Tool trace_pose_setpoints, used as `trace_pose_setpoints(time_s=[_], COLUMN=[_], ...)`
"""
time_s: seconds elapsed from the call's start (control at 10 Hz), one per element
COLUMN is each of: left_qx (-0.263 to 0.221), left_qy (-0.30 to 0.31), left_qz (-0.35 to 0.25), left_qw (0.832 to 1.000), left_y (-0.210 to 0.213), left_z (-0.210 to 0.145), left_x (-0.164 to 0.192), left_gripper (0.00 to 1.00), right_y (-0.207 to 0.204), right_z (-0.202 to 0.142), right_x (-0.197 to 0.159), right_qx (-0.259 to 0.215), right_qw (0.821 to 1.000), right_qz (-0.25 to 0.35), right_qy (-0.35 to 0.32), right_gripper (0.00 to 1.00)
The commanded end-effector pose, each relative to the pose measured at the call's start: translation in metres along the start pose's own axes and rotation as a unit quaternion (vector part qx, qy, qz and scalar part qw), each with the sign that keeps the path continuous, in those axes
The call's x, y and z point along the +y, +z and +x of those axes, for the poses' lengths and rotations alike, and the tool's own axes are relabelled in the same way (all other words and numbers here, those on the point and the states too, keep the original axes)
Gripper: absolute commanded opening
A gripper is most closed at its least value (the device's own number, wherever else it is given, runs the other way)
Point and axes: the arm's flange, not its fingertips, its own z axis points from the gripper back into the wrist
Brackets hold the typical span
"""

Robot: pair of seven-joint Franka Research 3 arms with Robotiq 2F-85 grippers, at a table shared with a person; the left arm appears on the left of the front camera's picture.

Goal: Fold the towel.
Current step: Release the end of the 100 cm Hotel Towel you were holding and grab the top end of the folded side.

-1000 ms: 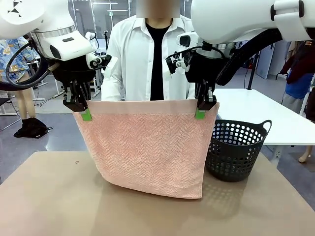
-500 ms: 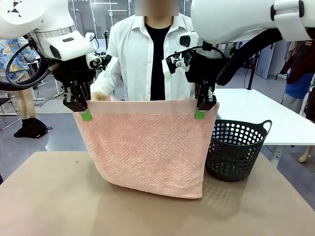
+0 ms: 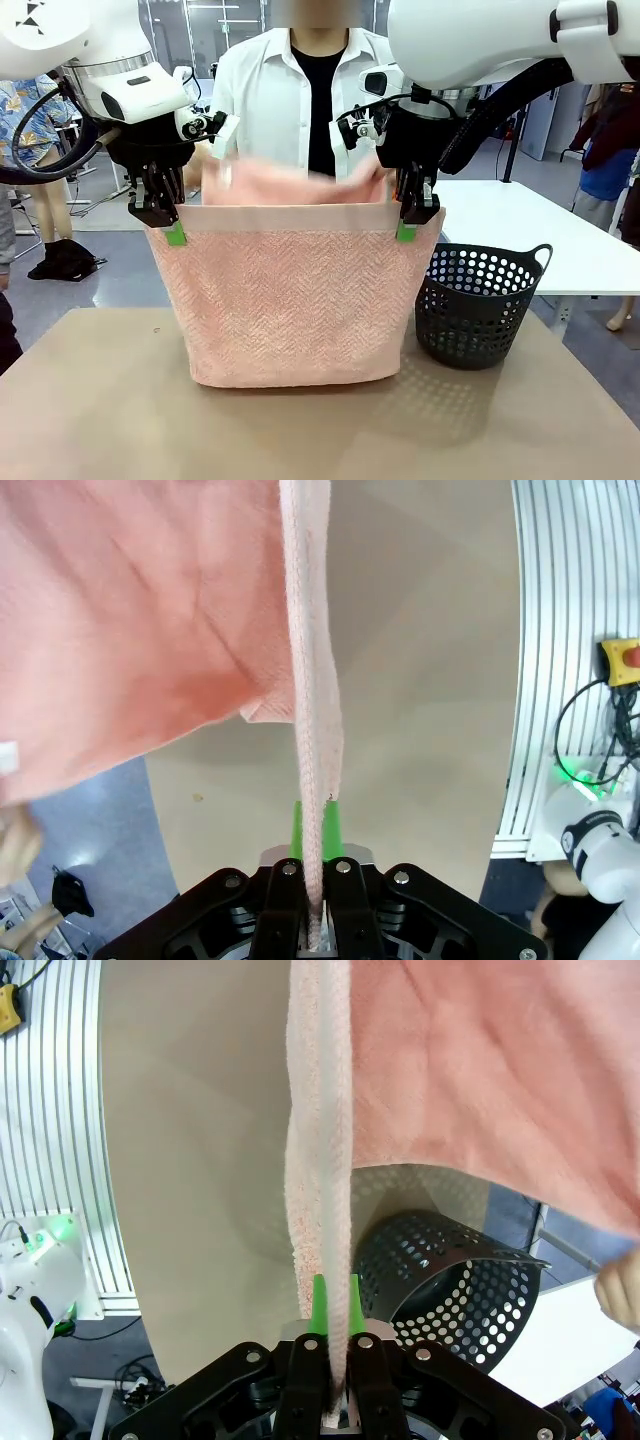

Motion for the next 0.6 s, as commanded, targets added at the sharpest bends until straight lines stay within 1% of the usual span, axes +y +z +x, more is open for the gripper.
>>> trace_pose_setpoints(time_s=[0.0, 0.5], left_qx=[-0.001, -0.001], left_qy=[0.000, 0.000], left_qz=[0.003, 0.003], left_qw=[1.000, 1.000], left_y=[0.0021, 0.0021], left_z=[-0.0001, -0.0001], left_x=[0.0006, 0.0006], left_gripper=[0.00, 0.00], right_y=[-0.0009, -0.0009], right_z=[-0.0008, -0.0008], right_x=[0.0001, 0.0001], right_qx=[0.002, 0.002], right_qw=[1.000, 1.000], right_qz=[0.000, 0.000], right_qy=[0.001, 0.001], right_gripper=[0.00, 0.00])
